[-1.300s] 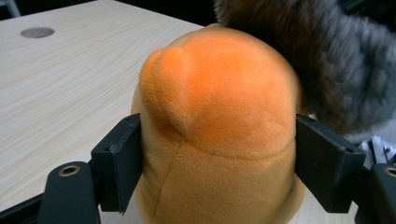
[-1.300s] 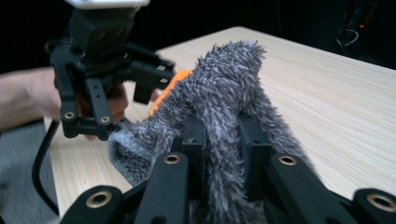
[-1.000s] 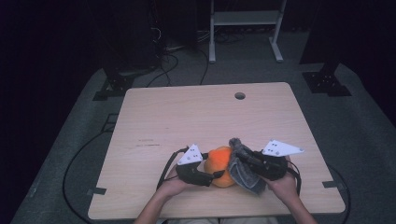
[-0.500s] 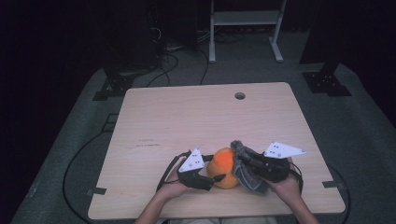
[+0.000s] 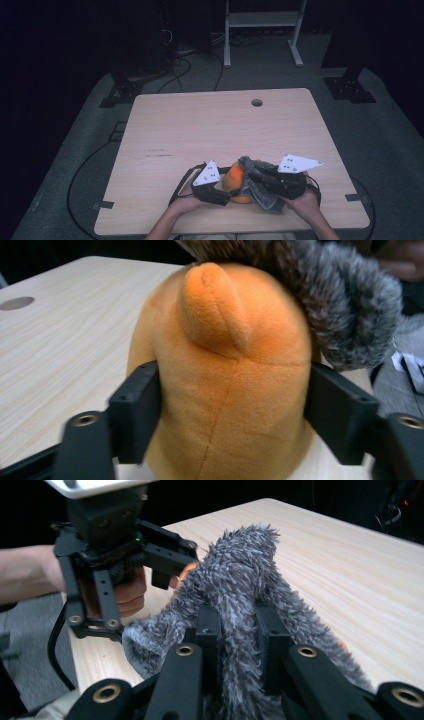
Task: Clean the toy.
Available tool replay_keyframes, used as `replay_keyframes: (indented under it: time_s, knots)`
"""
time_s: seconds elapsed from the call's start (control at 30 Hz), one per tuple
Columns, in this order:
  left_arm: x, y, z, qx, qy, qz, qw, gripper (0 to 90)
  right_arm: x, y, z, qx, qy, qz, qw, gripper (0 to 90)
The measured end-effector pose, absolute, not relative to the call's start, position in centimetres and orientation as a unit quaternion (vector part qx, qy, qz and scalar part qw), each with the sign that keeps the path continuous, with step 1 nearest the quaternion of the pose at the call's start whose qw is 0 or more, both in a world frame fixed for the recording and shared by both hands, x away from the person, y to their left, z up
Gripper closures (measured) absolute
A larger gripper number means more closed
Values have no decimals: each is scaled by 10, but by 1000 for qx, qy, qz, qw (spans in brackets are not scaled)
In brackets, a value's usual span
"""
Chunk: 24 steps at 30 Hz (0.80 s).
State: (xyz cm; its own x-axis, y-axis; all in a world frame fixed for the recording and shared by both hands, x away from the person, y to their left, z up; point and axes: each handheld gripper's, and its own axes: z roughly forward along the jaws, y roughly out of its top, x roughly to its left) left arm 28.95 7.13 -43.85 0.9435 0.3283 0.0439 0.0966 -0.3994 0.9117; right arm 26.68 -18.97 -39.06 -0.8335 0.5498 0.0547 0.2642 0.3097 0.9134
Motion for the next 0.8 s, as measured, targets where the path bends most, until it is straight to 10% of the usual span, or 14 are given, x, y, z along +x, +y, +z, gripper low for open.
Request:
replay_keyframes:
  time_s: [0.27,0.43,0.8]
  knots:
    - [286,70,-439,835,104,111,529,324,282,-209,-397,288,793,518,139,744]
    - [291,65,-439,828,146,106,531,164,278,-212,-399,292,791,520,138,751]
    - [278,60,-437,841,90,128,518,343,268,-192,-382,234,805,527,139,745]
